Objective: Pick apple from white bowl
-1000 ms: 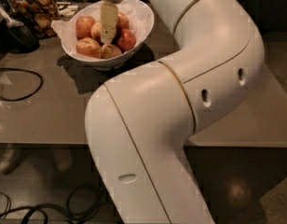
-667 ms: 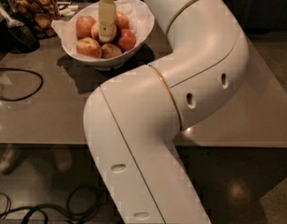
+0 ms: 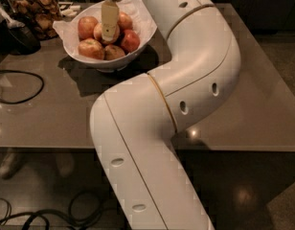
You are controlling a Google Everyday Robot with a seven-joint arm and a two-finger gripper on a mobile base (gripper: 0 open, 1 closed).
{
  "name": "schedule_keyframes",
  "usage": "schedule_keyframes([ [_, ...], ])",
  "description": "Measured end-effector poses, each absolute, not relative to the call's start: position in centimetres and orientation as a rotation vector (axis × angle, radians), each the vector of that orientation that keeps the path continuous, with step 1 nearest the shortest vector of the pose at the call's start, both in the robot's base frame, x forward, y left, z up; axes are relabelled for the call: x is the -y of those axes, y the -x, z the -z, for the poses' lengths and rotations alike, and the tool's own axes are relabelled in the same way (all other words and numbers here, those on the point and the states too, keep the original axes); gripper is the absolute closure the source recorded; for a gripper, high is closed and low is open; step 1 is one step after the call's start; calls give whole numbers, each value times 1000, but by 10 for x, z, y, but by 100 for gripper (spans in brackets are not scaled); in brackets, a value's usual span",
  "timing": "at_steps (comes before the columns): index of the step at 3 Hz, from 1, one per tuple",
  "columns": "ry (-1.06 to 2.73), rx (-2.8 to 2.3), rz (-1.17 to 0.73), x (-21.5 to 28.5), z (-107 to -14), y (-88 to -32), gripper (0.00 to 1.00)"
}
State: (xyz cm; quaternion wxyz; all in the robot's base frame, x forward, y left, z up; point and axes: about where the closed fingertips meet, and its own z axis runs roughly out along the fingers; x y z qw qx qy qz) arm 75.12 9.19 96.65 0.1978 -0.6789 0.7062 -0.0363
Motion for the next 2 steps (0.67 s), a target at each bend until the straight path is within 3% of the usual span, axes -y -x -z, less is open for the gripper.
schedule_keyframes([
  [2, 1890, -1992, 109, -93, -961, -756, 21],
])
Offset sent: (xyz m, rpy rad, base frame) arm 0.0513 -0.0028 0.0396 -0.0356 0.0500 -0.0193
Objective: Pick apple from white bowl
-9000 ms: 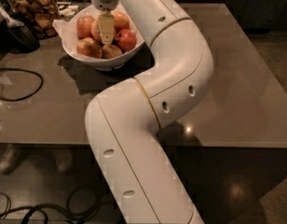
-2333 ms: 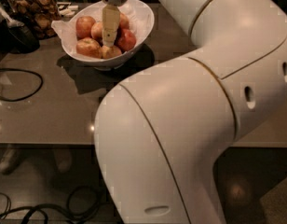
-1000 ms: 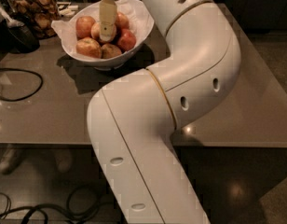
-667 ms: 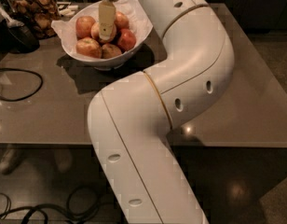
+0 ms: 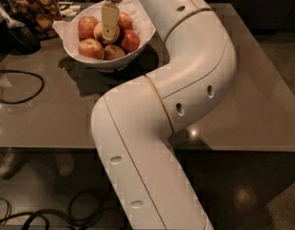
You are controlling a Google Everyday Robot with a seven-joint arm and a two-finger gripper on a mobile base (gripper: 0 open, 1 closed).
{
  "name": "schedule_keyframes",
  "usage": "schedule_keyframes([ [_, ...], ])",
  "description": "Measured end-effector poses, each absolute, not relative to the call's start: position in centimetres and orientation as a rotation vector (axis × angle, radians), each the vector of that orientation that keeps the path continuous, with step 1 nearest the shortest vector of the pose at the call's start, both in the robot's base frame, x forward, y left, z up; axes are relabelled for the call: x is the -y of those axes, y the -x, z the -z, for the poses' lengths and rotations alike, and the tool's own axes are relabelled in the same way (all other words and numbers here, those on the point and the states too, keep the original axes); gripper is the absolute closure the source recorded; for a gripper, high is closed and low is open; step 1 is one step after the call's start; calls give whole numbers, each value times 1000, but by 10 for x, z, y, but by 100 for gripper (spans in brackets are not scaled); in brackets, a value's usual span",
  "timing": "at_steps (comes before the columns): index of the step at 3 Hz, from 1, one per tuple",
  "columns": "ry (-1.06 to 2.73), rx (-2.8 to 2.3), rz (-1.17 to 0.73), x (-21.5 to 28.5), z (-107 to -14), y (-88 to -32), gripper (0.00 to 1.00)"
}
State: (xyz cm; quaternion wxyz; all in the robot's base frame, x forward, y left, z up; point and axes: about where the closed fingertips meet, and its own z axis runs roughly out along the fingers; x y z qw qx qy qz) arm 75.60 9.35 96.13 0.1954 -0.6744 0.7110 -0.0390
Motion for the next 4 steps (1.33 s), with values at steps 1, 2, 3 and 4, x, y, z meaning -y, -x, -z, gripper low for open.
schedule_keyframes([
  [1, 1891, -2001, 119, -93, -958, -758, 22],
  [2, 1902, -2005, 117, -97, -951, -759, 26],
  [3, 1907, -2007, 114, -99, -948, -760, 27],
  [4, 1920, -2013, 111, -101, -941, -761, 34],
])
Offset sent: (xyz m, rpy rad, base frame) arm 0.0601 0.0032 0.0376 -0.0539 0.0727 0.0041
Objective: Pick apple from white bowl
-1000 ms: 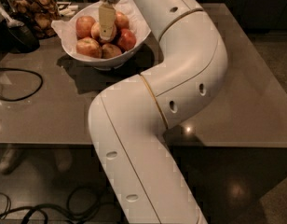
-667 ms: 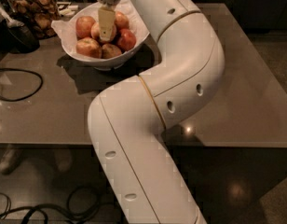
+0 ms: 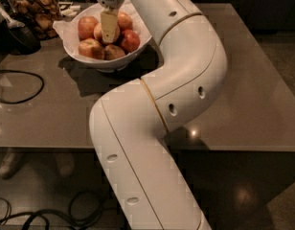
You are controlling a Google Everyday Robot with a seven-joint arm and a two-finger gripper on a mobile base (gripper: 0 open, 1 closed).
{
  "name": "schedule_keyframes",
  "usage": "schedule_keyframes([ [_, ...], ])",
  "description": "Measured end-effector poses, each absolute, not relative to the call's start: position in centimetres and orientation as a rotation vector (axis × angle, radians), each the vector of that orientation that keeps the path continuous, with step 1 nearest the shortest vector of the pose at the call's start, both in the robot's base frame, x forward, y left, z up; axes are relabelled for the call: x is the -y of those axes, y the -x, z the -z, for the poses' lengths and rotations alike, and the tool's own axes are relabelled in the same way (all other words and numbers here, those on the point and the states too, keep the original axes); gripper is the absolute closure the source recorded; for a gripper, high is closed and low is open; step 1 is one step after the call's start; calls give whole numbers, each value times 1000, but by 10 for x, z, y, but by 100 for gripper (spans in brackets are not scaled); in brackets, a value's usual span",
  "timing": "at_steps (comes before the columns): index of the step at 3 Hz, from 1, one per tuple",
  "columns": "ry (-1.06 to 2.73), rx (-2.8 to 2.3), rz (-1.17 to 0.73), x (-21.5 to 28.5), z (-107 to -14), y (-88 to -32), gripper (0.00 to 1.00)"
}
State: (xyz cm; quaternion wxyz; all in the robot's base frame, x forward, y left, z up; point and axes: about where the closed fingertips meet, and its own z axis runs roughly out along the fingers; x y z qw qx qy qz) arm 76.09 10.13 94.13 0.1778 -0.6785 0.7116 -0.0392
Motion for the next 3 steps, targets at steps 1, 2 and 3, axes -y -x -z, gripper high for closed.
schedule_keyframes([
  [1, 1924, -2014, 110, -102, -939, -761, 36],
  [2, 1939, -2017, 109, -104, -932, -763, 40],
  [3, 1949, -2016, 114, -105, -929, -763, 39],
])
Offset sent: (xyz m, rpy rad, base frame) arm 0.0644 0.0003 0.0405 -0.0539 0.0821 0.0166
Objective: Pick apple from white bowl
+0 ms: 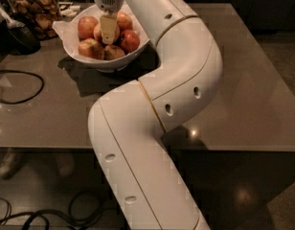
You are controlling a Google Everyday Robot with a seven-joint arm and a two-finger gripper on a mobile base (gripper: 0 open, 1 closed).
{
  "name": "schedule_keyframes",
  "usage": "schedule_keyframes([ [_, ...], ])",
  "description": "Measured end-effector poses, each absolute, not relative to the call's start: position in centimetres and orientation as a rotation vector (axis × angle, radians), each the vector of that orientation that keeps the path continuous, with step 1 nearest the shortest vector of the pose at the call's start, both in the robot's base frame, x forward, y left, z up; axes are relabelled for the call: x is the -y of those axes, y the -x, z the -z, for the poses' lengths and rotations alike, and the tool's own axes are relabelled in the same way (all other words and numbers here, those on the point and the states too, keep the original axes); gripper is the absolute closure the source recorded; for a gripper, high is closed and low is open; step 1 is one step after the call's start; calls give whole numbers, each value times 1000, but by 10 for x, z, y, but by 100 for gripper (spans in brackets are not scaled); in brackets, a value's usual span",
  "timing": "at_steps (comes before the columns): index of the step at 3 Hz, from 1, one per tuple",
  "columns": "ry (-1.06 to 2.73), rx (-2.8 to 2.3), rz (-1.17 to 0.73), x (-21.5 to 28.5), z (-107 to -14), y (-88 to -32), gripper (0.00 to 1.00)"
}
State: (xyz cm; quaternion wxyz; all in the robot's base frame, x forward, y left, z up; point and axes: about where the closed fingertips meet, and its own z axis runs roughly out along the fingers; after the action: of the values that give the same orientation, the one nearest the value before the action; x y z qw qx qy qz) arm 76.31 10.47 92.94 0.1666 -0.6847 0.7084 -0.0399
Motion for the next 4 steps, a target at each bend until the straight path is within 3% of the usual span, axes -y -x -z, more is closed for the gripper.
schedule_keyframes([
  [4, 1956, -2030, 122, -96, -923, -766, 38],
])
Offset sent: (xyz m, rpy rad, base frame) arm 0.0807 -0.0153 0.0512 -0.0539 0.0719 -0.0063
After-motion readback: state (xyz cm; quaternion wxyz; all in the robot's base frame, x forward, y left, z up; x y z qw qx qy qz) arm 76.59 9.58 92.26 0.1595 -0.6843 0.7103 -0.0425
